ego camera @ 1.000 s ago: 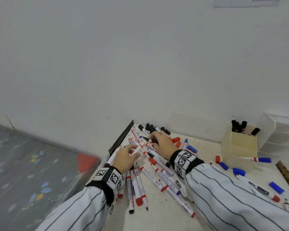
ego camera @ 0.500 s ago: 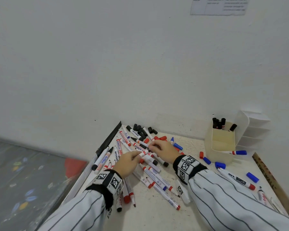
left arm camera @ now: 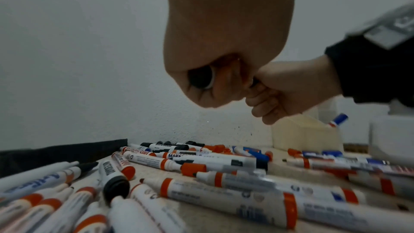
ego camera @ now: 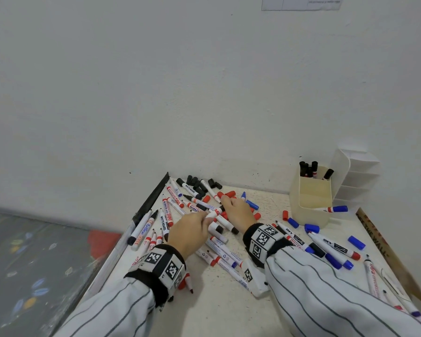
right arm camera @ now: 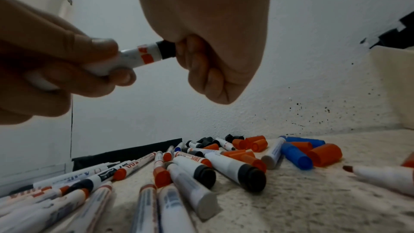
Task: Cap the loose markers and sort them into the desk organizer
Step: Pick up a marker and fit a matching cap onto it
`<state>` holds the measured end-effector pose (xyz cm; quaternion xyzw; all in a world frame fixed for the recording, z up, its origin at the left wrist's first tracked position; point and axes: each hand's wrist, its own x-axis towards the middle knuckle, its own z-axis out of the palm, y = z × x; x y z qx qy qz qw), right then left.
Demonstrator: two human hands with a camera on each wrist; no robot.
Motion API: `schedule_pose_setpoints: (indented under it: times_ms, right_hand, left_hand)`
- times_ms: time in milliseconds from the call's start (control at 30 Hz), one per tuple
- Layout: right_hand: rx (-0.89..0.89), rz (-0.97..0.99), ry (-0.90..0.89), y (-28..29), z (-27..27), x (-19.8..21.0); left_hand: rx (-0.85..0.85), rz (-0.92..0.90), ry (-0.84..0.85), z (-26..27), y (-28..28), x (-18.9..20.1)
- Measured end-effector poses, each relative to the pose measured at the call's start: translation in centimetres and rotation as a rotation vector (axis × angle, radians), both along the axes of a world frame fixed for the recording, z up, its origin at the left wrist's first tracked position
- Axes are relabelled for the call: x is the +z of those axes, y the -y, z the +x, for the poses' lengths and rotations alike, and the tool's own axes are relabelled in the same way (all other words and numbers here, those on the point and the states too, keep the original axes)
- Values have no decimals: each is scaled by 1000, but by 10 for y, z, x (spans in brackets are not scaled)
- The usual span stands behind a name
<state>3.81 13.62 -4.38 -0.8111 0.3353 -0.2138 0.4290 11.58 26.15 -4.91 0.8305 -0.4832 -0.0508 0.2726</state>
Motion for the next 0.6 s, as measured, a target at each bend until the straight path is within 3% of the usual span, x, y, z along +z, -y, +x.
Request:
schedule_pose_setpoints:
  times_ms: [167,267,333,467,600]
  right_hand:
    - [79,-6,64,-6,-5,6]
    - [126,-13,118,-10,-7,7]
    - [154,-12,143,-11,-7,6]
    - [293,-43,69,-11,-5,11]
    - [386,-222,-161,-2,7,22]
  left_hand:
    - [-102,97,-295,-8,0,19]
    - [-89,146,-705,-9,-2,25]
    - [-88,151,-864,-6,-6,24]
    - [-102,81,-826,1,-10,16]
    - [-59,75,-630,8,-21,6]
